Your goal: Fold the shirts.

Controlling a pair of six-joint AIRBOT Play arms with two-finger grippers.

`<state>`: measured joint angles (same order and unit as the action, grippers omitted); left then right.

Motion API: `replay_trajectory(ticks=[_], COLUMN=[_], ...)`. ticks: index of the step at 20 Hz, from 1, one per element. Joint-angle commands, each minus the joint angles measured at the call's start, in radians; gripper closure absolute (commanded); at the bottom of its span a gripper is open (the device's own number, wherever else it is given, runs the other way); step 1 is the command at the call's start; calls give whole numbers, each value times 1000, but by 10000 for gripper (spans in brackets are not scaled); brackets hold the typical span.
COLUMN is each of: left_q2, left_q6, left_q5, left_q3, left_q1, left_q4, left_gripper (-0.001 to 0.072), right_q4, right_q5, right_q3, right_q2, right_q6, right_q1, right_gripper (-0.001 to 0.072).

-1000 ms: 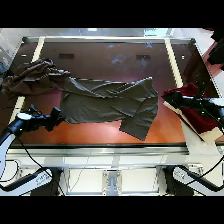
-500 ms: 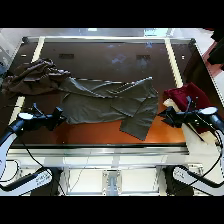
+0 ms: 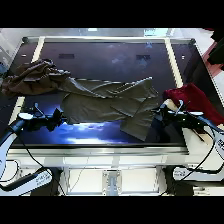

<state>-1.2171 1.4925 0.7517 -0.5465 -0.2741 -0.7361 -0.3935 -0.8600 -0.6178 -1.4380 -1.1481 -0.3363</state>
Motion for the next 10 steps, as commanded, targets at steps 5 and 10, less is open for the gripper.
replay_trajectory(ticks=[5,10], left_q2=[2,153], left_q6=[-63,-243], left_q5=[6,225], left_q3=[-34,-306], left_q1=[0,-1], left_q4=[7,-2], left_gripper=[696,696], right_q4=[177,127], right_q5=[-66,-344], right_q3=[-66,-230], right_q2=[-8,223], right_q6=[207,244], right_q1=[29,-62], right_gripper=[680,683])
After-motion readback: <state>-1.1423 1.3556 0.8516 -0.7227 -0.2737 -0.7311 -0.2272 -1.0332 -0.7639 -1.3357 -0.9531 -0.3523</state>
